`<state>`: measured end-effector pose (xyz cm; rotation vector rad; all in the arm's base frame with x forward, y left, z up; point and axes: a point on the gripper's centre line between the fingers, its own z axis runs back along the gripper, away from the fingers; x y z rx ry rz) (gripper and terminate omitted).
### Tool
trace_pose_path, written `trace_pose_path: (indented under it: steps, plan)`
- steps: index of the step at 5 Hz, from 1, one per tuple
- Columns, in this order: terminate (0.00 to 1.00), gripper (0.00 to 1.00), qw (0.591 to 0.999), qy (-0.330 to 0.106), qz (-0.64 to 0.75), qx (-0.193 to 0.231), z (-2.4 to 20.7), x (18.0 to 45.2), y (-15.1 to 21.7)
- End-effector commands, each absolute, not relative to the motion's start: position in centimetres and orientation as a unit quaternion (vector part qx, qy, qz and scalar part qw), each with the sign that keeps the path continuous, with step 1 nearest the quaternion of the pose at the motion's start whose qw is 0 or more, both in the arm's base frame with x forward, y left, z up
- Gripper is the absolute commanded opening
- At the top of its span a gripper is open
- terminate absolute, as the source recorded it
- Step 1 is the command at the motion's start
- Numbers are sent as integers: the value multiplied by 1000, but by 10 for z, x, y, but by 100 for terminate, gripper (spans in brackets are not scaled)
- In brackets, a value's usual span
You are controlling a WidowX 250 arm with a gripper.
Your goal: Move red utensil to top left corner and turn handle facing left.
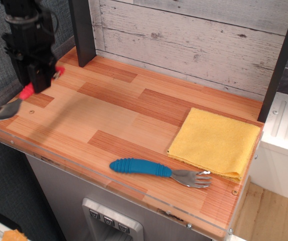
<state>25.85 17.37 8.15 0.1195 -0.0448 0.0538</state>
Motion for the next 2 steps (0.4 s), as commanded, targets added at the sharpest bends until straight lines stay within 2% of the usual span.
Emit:
trace_pose_path:
  steps: [1,2]
  plan:
    - [0,0,961,-55,265,50,106,260,165]
    - [0,0,920,-67,385,25,108,264,159]
